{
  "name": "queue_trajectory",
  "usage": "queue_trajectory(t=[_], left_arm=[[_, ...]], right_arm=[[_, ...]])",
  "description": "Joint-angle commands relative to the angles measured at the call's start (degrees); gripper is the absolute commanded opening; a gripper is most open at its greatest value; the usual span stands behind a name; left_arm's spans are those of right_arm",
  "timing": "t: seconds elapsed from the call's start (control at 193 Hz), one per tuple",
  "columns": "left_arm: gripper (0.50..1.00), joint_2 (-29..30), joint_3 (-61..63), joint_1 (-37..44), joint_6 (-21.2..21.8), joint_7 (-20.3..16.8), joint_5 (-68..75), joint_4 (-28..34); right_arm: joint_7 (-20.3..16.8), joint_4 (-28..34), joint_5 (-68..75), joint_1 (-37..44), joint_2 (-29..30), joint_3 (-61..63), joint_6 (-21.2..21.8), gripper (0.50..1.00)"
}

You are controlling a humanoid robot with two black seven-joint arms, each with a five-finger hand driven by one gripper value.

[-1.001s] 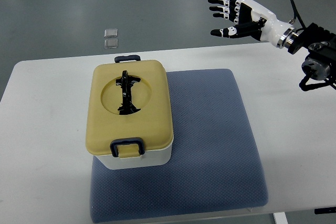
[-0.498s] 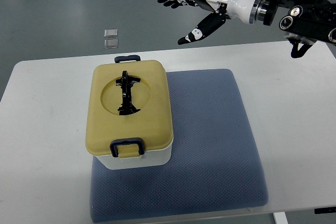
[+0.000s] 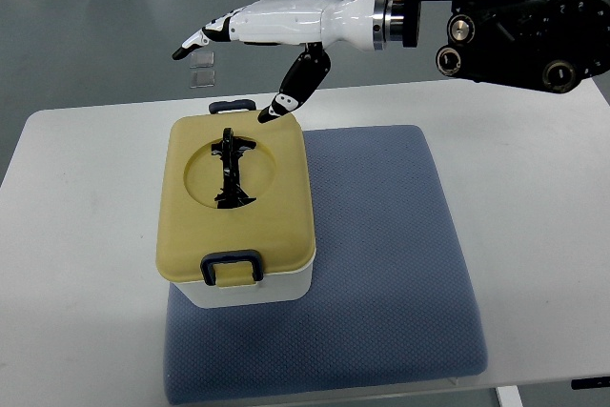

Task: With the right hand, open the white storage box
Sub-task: 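Move the right hand over the yellow lid toward its black handle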

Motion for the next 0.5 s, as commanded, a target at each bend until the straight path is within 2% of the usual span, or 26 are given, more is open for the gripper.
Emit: queue_trajectory(t=[0.0,0.135,0.223,0.493], left_arm=[[1.000,0.00,0.00,0.00,0.03,-0.01,0.00,0.01],[1.000,0.00,0.00,0.00,0.03,-0.01,0.00,-0.08],[1.000,0.00,0.00,0.00,0.03,-0.01,0.00,0.01],[1.000,0.00,0.00,0.00,-0.05,-0.01,0.00,0.01]], right_arm=[[-0.01,0.00,-4.79,0.43,1.81,-2.19,-3.16,0.891],[-0.01,0.00,-7.34,1.31,4.19,-7.03,-9.49,0.889],[-0.01,0.00,-8.31,2.10,5.50,-9.75,-12.13,0.885],[-0.01,0.00,-12.79,2.72,6.38,-12.30,-16.00,0.829]])
